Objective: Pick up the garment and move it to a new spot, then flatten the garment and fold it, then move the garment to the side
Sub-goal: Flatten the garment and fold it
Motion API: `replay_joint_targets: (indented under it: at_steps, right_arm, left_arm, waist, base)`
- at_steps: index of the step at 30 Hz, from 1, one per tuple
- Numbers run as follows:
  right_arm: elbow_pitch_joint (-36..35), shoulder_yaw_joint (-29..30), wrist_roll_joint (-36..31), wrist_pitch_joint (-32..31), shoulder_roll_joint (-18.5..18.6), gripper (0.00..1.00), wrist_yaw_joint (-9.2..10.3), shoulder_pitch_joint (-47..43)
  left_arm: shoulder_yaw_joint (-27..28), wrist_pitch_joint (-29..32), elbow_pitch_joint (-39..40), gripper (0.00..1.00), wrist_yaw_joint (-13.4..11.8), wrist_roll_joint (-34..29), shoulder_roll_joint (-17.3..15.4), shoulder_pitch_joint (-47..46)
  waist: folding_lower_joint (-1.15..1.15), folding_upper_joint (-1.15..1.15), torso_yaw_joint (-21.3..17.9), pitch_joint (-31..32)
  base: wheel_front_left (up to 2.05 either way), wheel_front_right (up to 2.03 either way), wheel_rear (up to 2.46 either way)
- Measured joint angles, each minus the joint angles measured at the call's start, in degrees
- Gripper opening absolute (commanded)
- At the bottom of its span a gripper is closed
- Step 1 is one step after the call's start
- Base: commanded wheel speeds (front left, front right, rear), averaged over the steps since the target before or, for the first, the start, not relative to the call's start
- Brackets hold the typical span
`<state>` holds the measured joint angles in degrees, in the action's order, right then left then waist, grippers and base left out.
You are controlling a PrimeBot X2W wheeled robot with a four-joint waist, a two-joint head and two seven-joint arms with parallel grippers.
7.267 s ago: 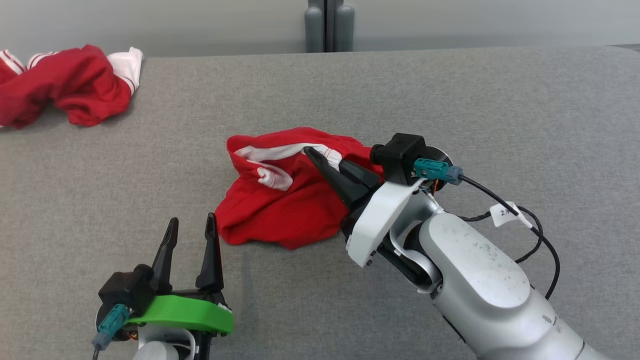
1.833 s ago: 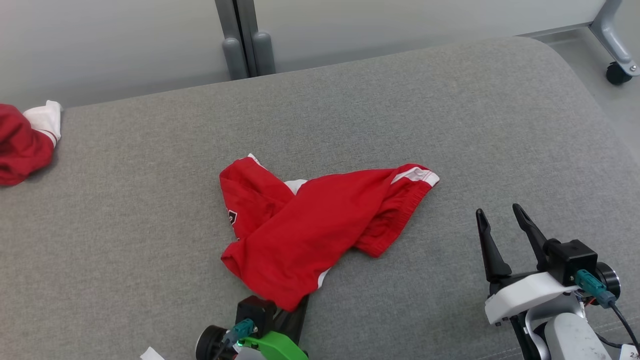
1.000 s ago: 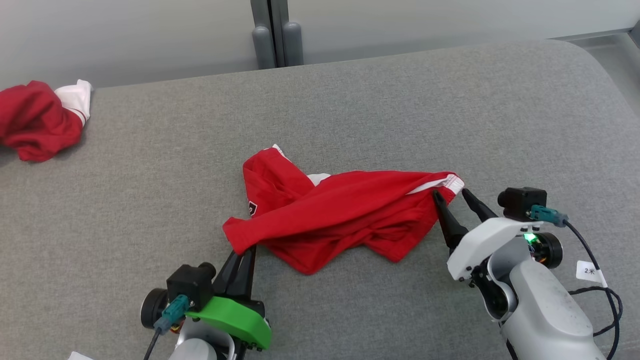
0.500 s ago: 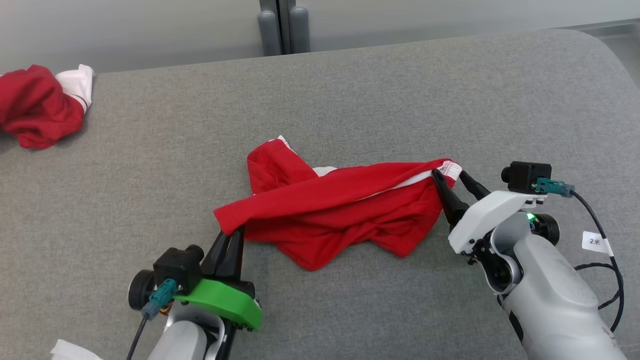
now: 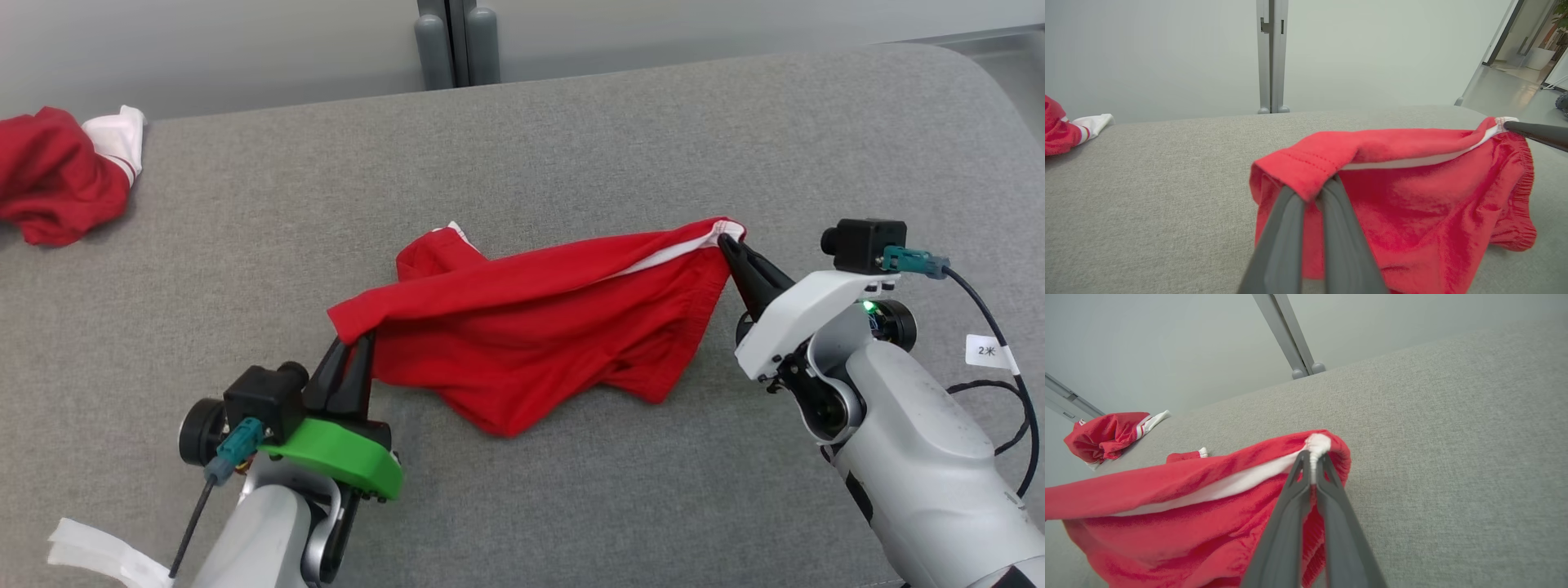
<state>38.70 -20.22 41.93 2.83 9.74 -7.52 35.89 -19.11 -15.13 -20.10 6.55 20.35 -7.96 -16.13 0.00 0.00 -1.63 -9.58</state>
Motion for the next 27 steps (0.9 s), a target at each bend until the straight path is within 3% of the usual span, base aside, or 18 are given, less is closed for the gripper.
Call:
replay_joint_targets:
  at_steps: [9, 14, 21, 27]
  right_arm:
    - [-9.22, -6.22, 0.24, 1.58, 6.05, 0.0, 0.0, 0.24]
    - [-18.6, -6.57, -1.32, 1.75, 10.27, 0.0, 0.0, 0.15]
    - [-34.83, -1.78, -5.46, -0.99, 13.97, 0.0, 0.0, -2.96]
    - [-48.53, 4.46, -10.12, -6.33, 14.41, 0.0, 0.0, -6.14]
  left_arm:
    - [-0.55, 3.01, 3.66, 0.0, 0.58, 0.7, -6.42, -6.65]
    - [-1.4, 7.73, 10.93, 0.0, 0.76, 1.69, -11.6, -10.39]
    - [-0.91, 14.83, 24.28, 0.0, 0.82, 3.79, -17.11, -13.4]
    - [1.4, 19.87, 33.29, 0.0, 0.49, 4.79, -20.17, -16.19]
  waist:
    - [0.0, 0.0, -0.79, 3.0]
    - [0.0, 0.0, -1.35, 5.86]
    - [0.0, 0.0, -2.19, 9.88]
    - [0.0, 0.0, -3.11, 11.66]
  base:
    - [0.0, 0.0, 0.0]
    - [0.0, 0.0, 0.0]
    - [0.0, 0.0, 0.0]
    - [0.0, 0.0, 0.0]
